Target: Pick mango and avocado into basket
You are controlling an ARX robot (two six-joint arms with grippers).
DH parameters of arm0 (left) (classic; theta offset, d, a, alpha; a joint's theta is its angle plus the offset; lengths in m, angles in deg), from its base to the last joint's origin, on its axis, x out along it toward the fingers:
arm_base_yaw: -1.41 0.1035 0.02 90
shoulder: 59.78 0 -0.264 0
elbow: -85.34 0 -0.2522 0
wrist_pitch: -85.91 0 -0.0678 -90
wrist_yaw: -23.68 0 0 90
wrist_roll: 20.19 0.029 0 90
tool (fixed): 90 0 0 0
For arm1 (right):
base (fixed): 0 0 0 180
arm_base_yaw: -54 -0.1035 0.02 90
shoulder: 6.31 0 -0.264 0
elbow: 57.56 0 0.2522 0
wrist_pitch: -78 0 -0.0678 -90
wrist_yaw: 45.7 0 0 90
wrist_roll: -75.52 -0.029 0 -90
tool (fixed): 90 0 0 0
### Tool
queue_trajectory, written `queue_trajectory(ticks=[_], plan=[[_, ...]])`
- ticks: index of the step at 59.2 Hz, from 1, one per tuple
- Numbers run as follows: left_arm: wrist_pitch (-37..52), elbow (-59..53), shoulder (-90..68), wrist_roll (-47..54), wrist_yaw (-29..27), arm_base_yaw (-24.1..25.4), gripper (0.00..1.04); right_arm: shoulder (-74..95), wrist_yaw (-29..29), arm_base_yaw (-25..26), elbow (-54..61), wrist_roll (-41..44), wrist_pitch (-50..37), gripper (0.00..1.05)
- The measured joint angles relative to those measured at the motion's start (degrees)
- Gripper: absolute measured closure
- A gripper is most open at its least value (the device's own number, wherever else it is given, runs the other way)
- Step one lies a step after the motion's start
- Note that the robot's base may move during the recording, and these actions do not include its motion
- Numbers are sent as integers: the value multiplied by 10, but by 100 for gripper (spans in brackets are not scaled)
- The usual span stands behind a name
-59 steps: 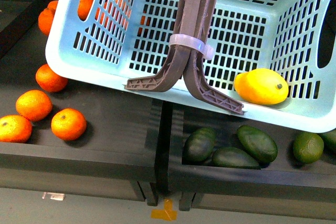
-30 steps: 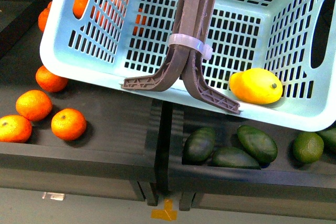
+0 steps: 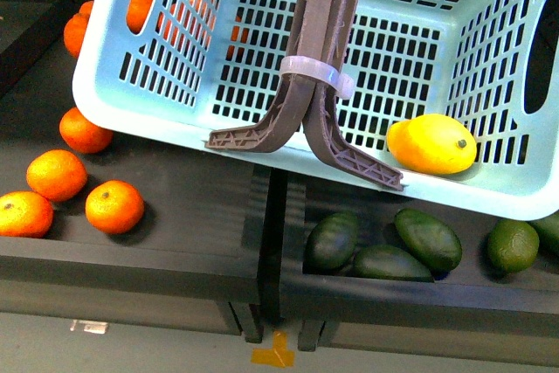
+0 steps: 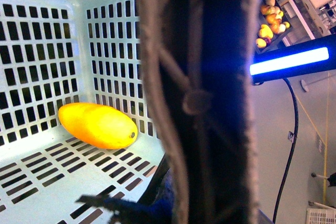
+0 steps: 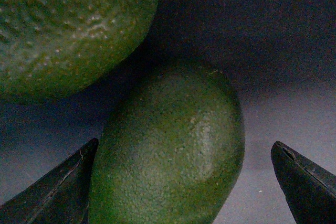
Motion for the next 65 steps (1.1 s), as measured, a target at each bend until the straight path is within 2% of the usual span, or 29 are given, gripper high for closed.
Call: queue_trajectory(ticks=[15,21,30,40,51,58,65], plan=[[0,0,0,0,0,0,101,0,-1,2,6,-15,2,42],[0,0,0,0,0,0,101,-8,-5,4,19,-23,-4,51],[0,0,0,0,0,0,101,-57,2,15,76,-70,-26,53],[0,0,0,0,0,0,101,-223,-4,38,196,-121,-36,53],[0,0,0,0,0,0,101,-418,42,43,282,-178,4,53],[0,0,0,0,0,0,101,-575,86,17,308,-222,58,53],[0,0,0,0,0,0,101,-704,106,-41,310,-269,108,53]])
